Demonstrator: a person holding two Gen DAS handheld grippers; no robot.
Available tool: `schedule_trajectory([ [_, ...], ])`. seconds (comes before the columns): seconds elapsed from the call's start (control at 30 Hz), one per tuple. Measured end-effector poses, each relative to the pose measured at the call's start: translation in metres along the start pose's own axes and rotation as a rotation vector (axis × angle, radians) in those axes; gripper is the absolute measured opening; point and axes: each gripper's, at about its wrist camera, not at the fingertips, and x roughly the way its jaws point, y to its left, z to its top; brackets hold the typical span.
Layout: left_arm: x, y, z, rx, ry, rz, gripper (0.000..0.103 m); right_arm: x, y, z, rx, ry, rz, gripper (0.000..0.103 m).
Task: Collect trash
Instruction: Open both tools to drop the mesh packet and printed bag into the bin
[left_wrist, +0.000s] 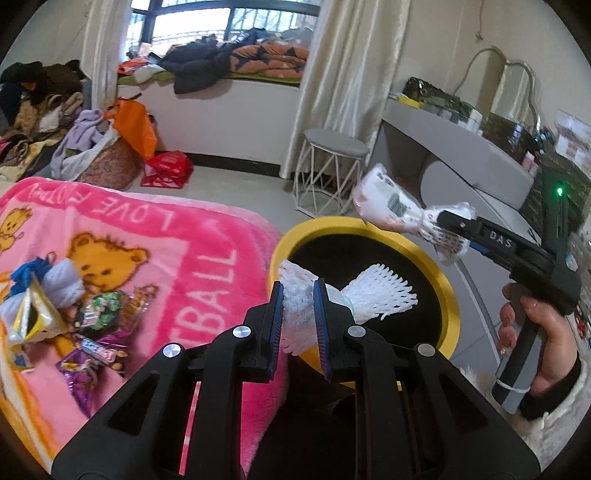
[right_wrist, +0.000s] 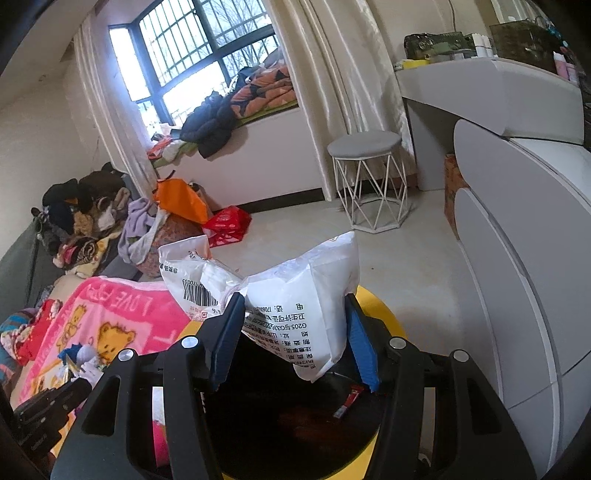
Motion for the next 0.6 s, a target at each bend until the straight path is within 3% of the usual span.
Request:
schedule_trajectory([
  [0.6,0.051,-0.031,-0.007,0.087,0.129,-0.072,0.012,0.023,-0.010,-0.008,-0.004,0.061,-0.035,0.053],
])
